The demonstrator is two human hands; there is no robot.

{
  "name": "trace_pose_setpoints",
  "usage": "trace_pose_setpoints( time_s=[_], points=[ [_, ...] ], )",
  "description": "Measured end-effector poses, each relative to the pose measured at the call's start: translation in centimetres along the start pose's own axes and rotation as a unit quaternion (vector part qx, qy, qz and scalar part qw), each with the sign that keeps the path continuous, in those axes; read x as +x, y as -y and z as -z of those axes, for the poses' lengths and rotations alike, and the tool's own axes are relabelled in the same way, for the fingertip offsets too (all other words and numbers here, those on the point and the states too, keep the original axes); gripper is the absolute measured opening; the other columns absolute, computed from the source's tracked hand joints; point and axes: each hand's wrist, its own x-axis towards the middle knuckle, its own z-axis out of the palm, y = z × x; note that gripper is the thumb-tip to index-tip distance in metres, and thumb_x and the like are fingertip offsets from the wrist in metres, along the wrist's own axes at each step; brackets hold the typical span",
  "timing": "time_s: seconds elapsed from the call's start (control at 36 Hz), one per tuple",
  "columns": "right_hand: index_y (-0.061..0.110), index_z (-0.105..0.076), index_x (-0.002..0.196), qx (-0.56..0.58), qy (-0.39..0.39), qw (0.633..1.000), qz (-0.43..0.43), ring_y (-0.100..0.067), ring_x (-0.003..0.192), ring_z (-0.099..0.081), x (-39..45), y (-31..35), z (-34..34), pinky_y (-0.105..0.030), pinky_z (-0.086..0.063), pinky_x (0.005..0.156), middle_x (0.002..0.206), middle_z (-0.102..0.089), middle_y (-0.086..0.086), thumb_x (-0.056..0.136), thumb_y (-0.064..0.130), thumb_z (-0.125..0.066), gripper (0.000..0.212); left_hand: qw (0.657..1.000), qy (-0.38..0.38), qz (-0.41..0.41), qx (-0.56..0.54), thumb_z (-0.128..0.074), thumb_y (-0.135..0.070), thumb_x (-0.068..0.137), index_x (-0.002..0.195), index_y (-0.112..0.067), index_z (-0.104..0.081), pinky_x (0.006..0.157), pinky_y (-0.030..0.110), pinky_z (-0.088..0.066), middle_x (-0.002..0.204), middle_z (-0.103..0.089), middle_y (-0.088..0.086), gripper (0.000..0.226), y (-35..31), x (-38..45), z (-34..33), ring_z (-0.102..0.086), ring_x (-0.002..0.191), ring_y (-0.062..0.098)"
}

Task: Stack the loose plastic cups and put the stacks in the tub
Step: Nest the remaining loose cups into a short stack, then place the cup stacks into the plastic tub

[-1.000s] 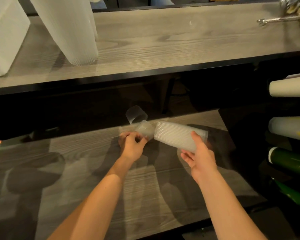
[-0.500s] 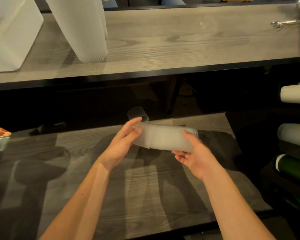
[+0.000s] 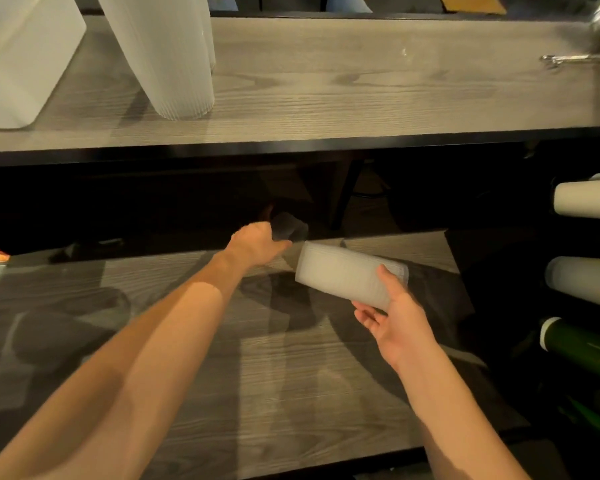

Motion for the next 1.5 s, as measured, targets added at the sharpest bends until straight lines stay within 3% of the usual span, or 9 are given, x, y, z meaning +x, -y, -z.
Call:
trace_pose_setpoints(
  time_s=[0.08,0.22,0.31,0.5,0.75,0.94,1.17,1.28,1.5],
  points=[
    [0.022,-0.045,0.142,0.017,0.000,1.000,-0.009,-0.032,0.114,-0.065,0.0,0.1,0.3,-0.039,-0.055,0.088,0.125,-0.059,-0.012,0.092,0.035,-0.074,0.059,0.980,0.050,0.019,-0.190,-0.070,-0.047,0.083,0.111,-0.013,-0.063,0.085,0.031,-0.048,0.109,-0.067,0.004,0.044,0.5,-0.4,-0.4,-0.061,0.104,0.020],
    [0.024,-0.046,0.143,0.027,0.015,0.999,-0.015,-0.034,0.114,-0.065,-0.2,0.0,-0.3,-0.042,-0.056,0.090,0.130,-0.058,-0.014,0.092,0.037,-0.073,0.059,0.861,0.165,-0.011,-0.482,-0.062,-0.040,0.093,0.124,-0.022,-0.065,0.102,0.042,-0.049,0.121,-0.068,0.006,0.036,1.3,-3.9,-0.9,-0.063,0.116,0.025],
    [0.026,-0.047,0.139,0.023,0.018,0.999,-0.017,-0.034,0.113,-0.065,-0.2,-0.1,-1.1,-0.041,-0.056,0.085,0.128,-0.058,-0.014,0.091,0.036,-0.074,0.056,0.834,0.104,0.003,-0.542,-0.053,-0.040,0.098,0.132,-0.019,-0.059,0.104,0.041,-0.048,0.125,-0.065,0.003,0.041,1.1,-5.9,-0.9,-0.060,0.118,0.021],
    [0.035,-0.039,0.150,-0.061,0.046,0.997,0.032,-0.027,0.110,-0.068,-1.4,-0.9,-4.3,-0.043,-0.060,0.089,0.132,-0.063,-0.007,0.089,0.027,-0.079,0.073,0.934,-0.002,0.025,-0.356,-0.059,-0.058,0.088,0.153,-0.033,-0.019,0.114,0.038,-0.033,0.156,-0.026,-0.006,0.080,0.0,-10.4,-1.6,-0.035,0.140,0.019],
    [0.043,-0.033,0.155,-0.220,0.105,0.946,0.215,-0.013,0.123,-0.057,-5.0,-0.3,-8.3,-0.034,-0.054,0.096,0.142,-0.052,0.009,0.083,0.028,-0.085,0.090,0.868,-0.050,0.047,-0.492,-0.065,-0.054,0.086,0.151,-0.048,-0.011,0.115,0.038,-0.033,0.156,-0.030,-0.006,0.084,2.0,-14.5,1.4,-0.035,0.140,0.015],
    [0.046,-0.042,0.131,-0.283,0.161,0.890,0.320,-0.001,0.116,-0.053,-8.9,0.7,-12.5,-0.018,-0.048,0.082,0.134,-0.047,0.013,0.078,0.029,-0.088,0.073,0.816,-0.018,-0.023,-0.577,-0.057,-0.056,0.089,0.136,-0.036,-0.049,0.092,0.049,-0.055,0.130,-0.061,-0.005,0.052,2.5,-17.4,4.8,-0.064,0.112,0.016],
    [0.055,-0.026,0.149,-0.312,0.247,0.848,0.351,0.002,0.113,-0.062,-13.5,3.5,-16.2,-0.028,-0.057,0.087,0.126,-0.057,0.029,0.075,0.031,-0.090,0.100,0.843,-0.056,-0.128,-0.519,-0.041,-0.057,0.088,0.129,-0.034,-0.048,0.078,0.026,-0.056,0.109,-0.066,-0.021,0.047,1.5,-20.1,10.8,-0.066,0.102,0.003],
    [0.049,-0.035,0.147,-0.296,0.250,0.844,0.371,-0.006,0.117,-0.063,-15.2,4.7,-17.8,-0.042,-0.059,0.096,0.131,-0.060,0.022,0.070,0.038,-0.091,0.095,0.873,-0.090,-0.166,-0.449,-0.036,-0.059,0.091,0.132,-0.039,-0.047,0.092,0.036,-0.055,0.115,-0.063,-0.023,0.046,1.2,-21.0,14.1,-0.063,0.108,0.001],
    [0.050,-0.042,0.128,-0.264,0.240,0.847,0.393,-0.008,0.112,-0.064,-18.1,7.1,-20.9,-0.033,-0.058,0.086,0.127,-0.060,0.018,0.074,0.037,-0.088,0.072,0.887,-0.081,-0.224,-0.397,-0.048,-0.063,0.087,0.126,-0.064,-0.027,0.087,0.008,-0.046,0.130,-0.051,-0.033,0.044,-0.6,-22.8,20.6,-0.051,0.116,-0.014]
  ],
)
